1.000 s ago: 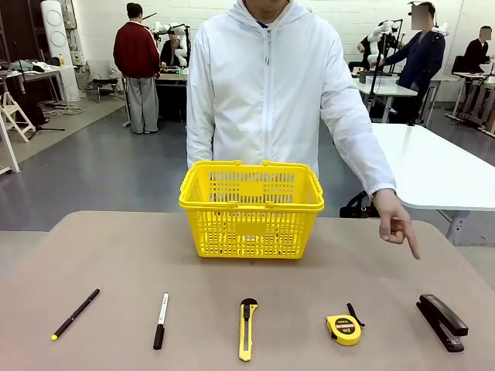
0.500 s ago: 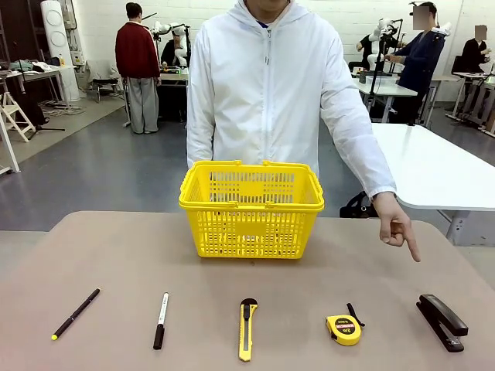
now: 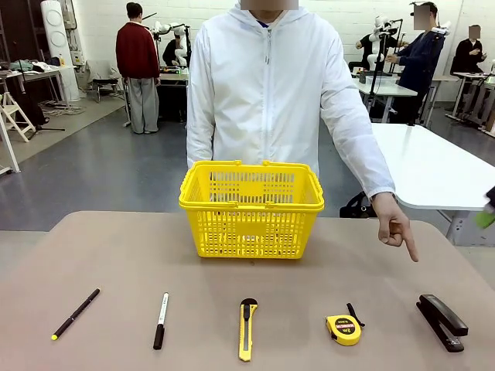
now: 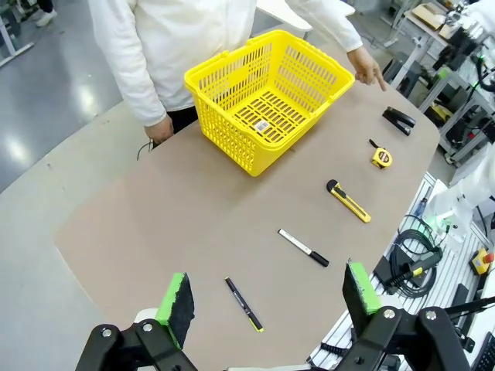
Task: Place the items the person wants into the basket.
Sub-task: Pick up the item the person points to and place it in the Market Basket.
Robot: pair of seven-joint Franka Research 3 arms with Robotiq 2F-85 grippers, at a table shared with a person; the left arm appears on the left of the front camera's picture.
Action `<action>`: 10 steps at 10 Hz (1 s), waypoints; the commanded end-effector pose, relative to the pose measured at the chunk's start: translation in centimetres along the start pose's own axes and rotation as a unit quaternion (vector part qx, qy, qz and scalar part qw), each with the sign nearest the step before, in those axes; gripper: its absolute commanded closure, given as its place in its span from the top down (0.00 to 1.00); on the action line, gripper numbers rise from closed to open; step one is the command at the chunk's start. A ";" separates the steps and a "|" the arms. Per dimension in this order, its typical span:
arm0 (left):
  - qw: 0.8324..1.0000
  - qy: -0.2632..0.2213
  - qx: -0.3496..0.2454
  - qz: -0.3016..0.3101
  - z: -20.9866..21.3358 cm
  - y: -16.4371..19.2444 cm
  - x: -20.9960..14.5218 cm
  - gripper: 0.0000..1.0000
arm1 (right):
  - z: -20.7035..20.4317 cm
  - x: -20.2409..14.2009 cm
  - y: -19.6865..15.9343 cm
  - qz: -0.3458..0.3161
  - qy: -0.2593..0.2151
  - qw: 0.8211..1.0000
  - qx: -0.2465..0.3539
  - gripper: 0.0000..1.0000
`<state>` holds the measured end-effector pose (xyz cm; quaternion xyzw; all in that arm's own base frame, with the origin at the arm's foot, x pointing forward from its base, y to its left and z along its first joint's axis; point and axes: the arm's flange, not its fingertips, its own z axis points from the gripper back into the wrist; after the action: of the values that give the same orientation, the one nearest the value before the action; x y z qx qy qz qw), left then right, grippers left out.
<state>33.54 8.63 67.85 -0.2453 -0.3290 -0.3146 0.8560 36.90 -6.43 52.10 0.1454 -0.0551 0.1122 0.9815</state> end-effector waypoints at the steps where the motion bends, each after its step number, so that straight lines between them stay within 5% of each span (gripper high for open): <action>1: 1.000 -0.005 -0.007 -0.008 0.2 0.1 0.0 1.00 | -1.6 1.5 -0.7 -0.024 0.035 0.998 -0.045 1.00; 5: 1.000 -0.005 -0.007 -0.008 0.2 0.1 0.0 1.00 | -9.8 1.1 -0.9 -0.011 0.046 0.990 -0.129 1.00; 10: 1.000 -0.005 -0.007 -0.008 0.2 0.1 0.0 1.00 | -15.2 1.5 -1.3 0.003 0.071 0.992 -0.105 1.00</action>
<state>33.54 8.64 67.87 -0.2453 -0.3291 -0.3146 0.8559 39.35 -3.33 38.14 0.0325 0.0072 0.1204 0.9922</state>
